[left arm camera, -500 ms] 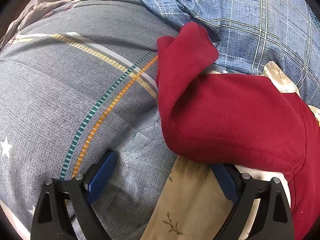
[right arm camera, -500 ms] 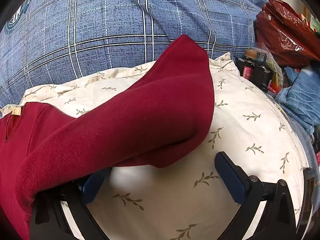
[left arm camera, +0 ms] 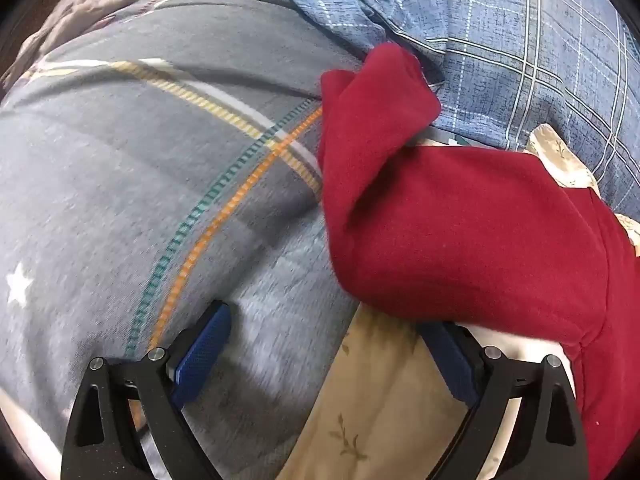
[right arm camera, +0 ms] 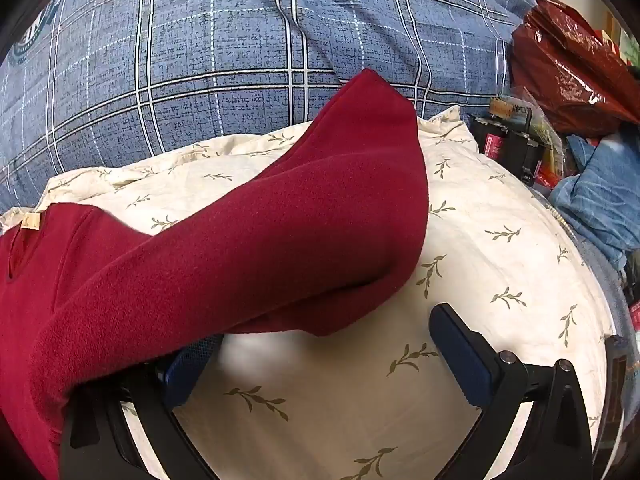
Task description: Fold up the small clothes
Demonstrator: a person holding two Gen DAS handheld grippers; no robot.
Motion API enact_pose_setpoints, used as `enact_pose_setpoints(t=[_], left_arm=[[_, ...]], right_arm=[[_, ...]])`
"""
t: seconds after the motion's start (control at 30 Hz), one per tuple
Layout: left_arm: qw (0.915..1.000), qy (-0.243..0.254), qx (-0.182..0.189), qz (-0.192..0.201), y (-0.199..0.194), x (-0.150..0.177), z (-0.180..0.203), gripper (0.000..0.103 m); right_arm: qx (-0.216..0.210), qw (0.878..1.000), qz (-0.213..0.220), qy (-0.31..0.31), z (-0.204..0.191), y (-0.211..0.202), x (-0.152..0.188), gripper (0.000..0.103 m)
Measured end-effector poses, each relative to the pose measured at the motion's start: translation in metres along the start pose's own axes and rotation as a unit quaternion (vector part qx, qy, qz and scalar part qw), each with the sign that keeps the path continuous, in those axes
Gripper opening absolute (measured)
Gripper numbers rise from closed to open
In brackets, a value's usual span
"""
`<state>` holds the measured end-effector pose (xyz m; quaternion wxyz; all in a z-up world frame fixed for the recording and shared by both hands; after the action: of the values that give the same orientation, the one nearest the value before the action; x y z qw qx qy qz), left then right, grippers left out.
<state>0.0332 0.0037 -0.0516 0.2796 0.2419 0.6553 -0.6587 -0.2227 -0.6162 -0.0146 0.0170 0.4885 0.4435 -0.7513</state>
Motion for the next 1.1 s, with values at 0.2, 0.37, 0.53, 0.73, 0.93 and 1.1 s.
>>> enact_pose_setpoints(t=[0.2, 0.37, 0.53, 0.73, 0.93, 1.1], left_arm=[[0.9969, 0.061, -0.003, 0.05, -0.058, 0.001, 0.022, 0.088], [0.9896, 0.096, 0.03, 0.104, -0.123, 0.008, 0.055, 0.089], [0.9844, 0.11, 0.076, 0.115, -0.175, 0.019, 0.08, 0.089], [0.9823, 0.105, 0.109, 0.111, -0.206, 0.024, 0.088, 0.089], [0.9804, 0.116, 0.112, 0.114, -0.205, 0.016, 0.096, 0.089], [0.9812, 0.116, 0.111, 0.107, -0.187, 0.008, 0.114, 0.089]], right_arm=[[-0.004, 1.0, -0.012, 0.003, 0.0, -0.002, 0.001, 0.103], [-0.025, 0.999, -0.016, 0.031, -0.012, -0.048, 0.02, 0.103], [-0.115, 0.993, -0.007, 0.014, -0.063, -0.113, 0.036, 0.103], [-0.19, 0.98, 0.01, -0.053, -0.14, -0.181, 0.037, 0.103], [-0.225, 0.972, 0.012, -0.065, -0.196, -0.19, 0.031, 0.103], [-0.225, 0.973, 0.013, -0.055, -0.23, -0.179, 0.021, 0.103]])
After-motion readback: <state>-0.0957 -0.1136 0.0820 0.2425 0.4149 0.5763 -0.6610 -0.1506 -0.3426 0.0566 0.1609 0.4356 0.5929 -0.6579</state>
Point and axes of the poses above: each gripper's, at about its wrist camera, not at the fingertips, and y roughly the way its jaws point, z to its right, x to its underside, the point moved 7 cm from there along y, roughly the way its jaws point, and after that the axes turned 9 degrees about z, right-handed, at the moved point
